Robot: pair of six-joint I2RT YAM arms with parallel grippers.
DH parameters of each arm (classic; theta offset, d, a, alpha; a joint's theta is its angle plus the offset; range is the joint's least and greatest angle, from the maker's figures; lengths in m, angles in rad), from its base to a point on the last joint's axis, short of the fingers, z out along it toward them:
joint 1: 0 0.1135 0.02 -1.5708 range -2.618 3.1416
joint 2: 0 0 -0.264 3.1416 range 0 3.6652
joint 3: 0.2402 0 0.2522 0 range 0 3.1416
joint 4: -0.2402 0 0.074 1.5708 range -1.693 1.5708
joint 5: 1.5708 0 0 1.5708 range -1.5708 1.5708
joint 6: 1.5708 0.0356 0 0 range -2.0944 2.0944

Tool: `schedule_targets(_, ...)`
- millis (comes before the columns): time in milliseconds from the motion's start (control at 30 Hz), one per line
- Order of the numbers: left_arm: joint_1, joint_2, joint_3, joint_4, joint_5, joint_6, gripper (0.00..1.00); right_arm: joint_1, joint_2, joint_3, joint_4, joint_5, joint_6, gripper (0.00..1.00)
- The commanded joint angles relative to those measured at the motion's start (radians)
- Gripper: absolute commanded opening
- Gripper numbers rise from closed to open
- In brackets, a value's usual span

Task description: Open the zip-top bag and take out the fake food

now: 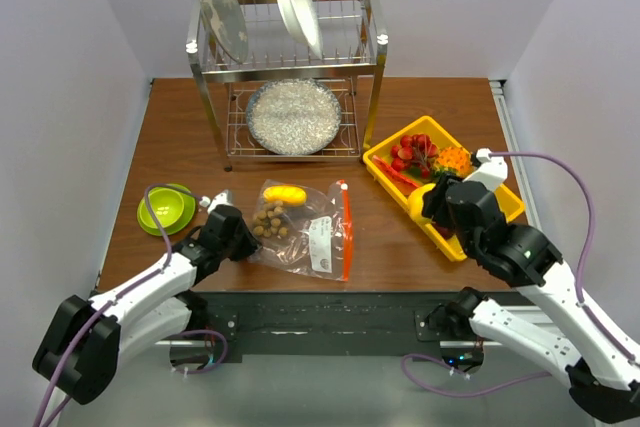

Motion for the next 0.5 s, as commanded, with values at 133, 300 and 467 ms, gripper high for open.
schedule_targets(133,0.000,-0.027,0.049,-0.001,0.021,0.043,0.00,-0.055,0.152,0.040,-0.037,0.228,-0.137,0.42)
schedule_targets(300,0.000,-0.048,0.054,-0.012,0.019,0.049,0.00,-0.159,0.224,-0.046,0.125,0.137,-0.237,0.41)
schedule_targets(467,0.000,-0.065,0.054,-0.021,0.021,0.052,0.00,-0.244,0.329,-0.110,0.294,0.002,-0.273,0.41)
